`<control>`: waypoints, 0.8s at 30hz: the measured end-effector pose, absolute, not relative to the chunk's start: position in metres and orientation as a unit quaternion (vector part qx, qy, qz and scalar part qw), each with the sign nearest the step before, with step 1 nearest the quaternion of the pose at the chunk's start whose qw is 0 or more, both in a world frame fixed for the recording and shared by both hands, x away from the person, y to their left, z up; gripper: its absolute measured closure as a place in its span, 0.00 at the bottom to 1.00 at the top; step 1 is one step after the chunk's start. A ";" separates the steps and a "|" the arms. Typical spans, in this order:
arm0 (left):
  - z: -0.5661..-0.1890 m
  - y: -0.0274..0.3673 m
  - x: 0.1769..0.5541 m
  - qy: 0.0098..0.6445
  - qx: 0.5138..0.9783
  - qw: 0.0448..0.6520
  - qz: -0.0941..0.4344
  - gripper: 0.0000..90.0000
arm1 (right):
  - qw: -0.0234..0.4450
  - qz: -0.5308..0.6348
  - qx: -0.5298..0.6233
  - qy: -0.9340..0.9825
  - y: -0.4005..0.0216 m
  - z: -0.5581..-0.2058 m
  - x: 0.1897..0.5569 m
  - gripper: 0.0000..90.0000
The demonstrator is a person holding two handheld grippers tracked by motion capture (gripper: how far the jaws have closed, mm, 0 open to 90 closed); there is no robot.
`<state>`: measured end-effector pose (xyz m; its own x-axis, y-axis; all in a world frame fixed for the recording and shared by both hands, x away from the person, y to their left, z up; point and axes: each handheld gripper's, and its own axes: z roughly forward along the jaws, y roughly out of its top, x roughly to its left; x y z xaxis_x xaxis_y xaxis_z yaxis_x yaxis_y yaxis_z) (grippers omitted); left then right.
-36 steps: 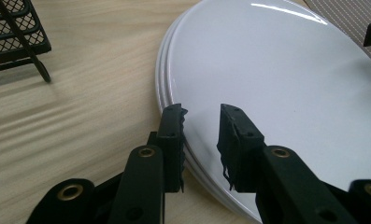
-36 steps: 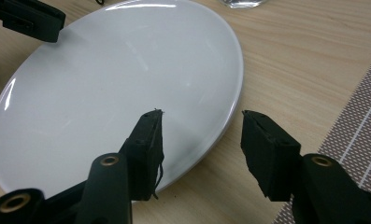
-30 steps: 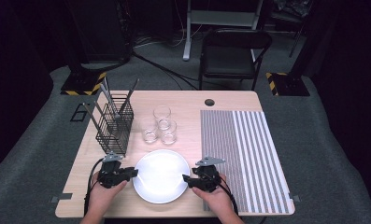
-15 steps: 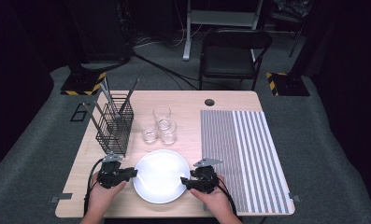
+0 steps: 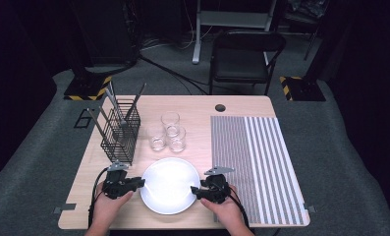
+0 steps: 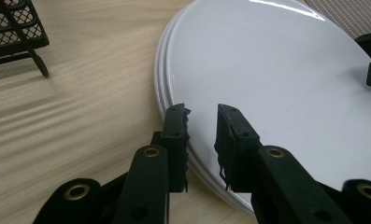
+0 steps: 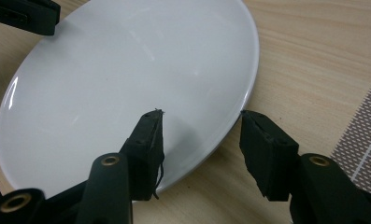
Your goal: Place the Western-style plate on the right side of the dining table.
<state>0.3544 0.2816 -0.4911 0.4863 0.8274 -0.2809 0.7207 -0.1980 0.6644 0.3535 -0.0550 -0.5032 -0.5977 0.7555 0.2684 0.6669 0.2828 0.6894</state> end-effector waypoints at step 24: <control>-0.492 0.277 0.354 0.492 0.778 0.386 0.062 0.77 | 0.036 0.396 0.455 0.797 -0.054 -0.507 0.354 0.54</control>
<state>0.3541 0.2772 -0.4921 0.5073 0.8139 -0.2831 0.7174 -0.2169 0.6620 0.3537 -0.0538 -0.5066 -0.5832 0.7534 0.3038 0.6968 0.2717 0.6638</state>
